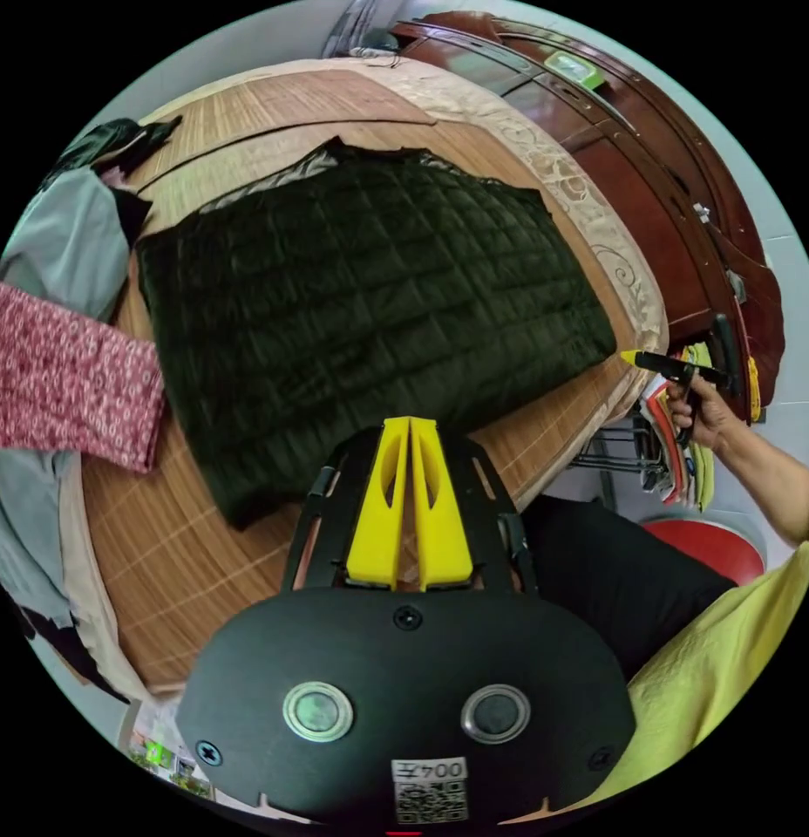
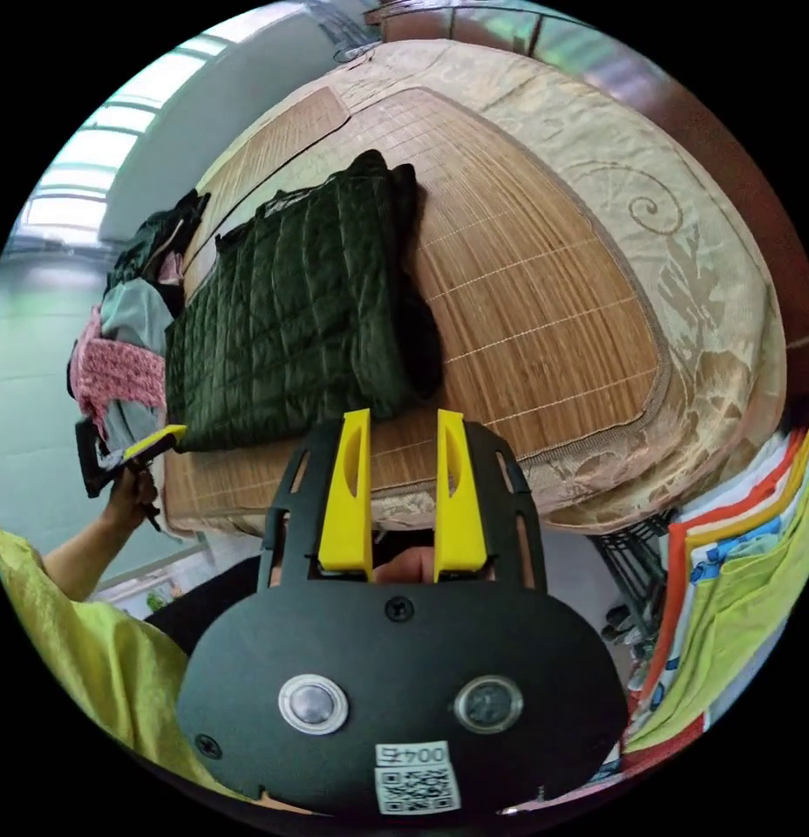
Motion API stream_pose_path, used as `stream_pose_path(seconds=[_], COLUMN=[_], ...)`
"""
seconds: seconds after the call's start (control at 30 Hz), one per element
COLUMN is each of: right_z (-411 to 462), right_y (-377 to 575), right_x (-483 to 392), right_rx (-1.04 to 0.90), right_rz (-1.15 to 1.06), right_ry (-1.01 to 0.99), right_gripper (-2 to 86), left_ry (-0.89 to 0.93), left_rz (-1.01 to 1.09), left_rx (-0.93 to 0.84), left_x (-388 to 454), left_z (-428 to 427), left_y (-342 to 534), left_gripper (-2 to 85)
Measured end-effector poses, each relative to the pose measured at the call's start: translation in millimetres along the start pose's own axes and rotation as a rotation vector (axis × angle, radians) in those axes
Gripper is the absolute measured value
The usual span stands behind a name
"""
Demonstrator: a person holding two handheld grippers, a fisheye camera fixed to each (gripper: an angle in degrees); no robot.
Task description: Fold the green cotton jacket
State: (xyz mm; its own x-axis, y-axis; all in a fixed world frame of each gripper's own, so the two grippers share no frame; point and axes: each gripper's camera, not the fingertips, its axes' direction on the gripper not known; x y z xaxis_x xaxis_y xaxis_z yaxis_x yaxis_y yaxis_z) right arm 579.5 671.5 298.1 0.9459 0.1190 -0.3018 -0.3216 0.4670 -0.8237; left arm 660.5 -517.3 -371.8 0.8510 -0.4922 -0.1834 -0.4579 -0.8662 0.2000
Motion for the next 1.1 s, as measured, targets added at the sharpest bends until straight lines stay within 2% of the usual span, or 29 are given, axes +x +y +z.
stream_pose_path(seconds=[0.13, 0.27, 0.33, 0.43, 0.8, 0.87, 0.97, 1.1], right_z=[8.5, 14.3, 22.5, 32.8, 38.2, 45.3, 49.3, 35.3], right_y=[-14.2, -28.1, -34.0, -40.7, -58.4, -60.6, -73.2, -65.2], right_x=[-25.0, -36.6, -43.8, -48.7, -53.6, -47.5, -28.8, -22.6], right_rx=[-0.099, -0.165, -0.214, -0.282, -0.315, -0.336, -0.357, -0.312], right_rz=[-0.323, -0.549, -0.684, -0.774, -0.739, -0.713, -0.541, -0.385], right_ry=[0.160, 0.236, 0.293, 0.315, 0.318, 0.328, 0.215, 0.163], right_gripper=[12.0, 11.8, 11.3, 10.3, 5.0, 4.4, 4.4, 8.7], left_ry=[-0.114, -0.257, -0.291, -0.281, -0.314, -0.246, -0.102, -0.033], left_rz=[0.047, 0.213, 0.263, 0.284, 0.477, 0.409, 0.245, 0.128], left_rx=[-0.123, -0.249, -0.282, -0.314, -0.274, -0.274, -0.249, -0.229], left_x=[-12.3, -29.2, -37.8, -51.1, -34.4, -51.7, -74.0, -83.4], left_z=[0.5, -0.7, 1.1, 7.1, 24.5, 32.1, 30.2, 21.7], left_y=[26.6, 31.3, 24.0, 3.6, -23.3, -25.3, -32.0, -27.9], left_gripper=[3.3, 4.9, 5.4, 5.9, 5.8, 5.2, 4.3, 3.5])
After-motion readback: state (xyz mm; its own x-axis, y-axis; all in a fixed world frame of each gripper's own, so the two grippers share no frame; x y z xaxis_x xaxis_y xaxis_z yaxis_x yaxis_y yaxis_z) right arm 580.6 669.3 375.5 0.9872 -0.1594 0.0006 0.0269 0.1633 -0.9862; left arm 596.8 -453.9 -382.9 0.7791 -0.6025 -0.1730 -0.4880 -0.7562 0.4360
